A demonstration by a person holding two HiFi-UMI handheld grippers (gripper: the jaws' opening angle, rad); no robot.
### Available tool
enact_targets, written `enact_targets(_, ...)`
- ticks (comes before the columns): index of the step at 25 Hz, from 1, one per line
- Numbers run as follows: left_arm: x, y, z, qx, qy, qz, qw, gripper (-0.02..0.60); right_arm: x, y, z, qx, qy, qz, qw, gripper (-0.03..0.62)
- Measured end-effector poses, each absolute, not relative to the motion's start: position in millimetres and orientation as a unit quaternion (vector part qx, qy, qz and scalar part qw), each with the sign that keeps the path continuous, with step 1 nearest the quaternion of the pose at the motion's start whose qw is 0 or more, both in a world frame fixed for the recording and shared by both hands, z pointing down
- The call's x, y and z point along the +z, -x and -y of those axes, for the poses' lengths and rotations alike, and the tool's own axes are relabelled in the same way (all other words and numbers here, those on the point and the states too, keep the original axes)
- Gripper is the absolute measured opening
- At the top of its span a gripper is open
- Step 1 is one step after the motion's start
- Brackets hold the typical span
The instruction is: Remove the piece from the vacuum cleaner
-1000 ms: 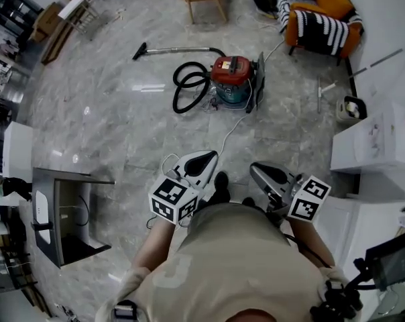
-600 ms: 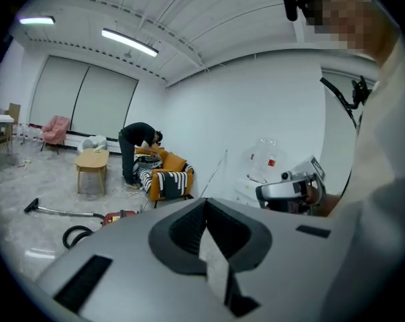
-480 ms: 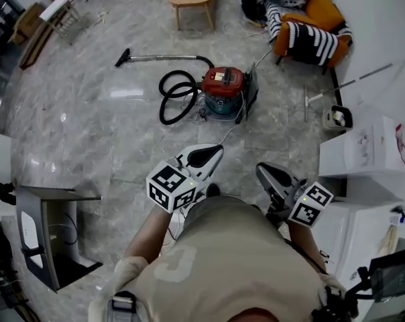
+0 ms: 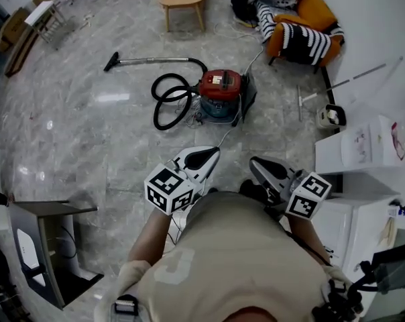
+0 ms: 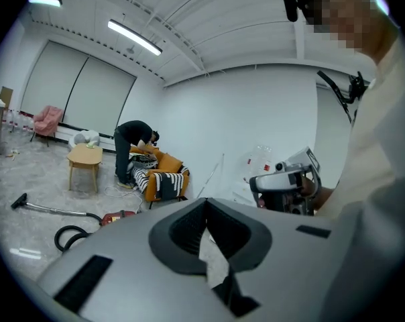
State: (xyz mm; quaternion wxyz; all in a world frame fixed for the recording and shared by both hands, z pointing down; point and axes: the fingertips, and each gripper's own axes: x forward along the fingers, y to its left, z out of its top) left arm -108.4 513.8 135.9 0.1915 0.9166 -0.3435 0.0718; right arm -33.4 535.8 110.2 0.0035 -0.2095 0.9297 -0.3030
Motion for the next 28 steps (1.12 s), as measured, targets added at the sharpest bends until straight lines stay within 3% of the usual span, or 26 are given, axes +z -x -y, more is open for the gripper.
enact_targets(7, 145.9, 142.1, -510.5, 0.060, -0.898, 0.380, 0.215, -0.006, 117.2, 79.2, -522.2, -0.303, 0.150, -0.941, -0.036, 0.002)
enact_targets(17, 150.0, 151.6, -470.9, 0.077, -0.879, 0.407, 0.235, -0.006, 134.2, 92.0, -472.7, -0.334, 0.127, -0.932, -0.053, 0.002)
enact_targets(28, 163.6, 89.6, -377.8, 0.170, -0.868, 0.401, 0.237, -0.006, 158.8, 19.4, -362.7, -0.435, 0.178, -0.883, 0.003, 0.002)
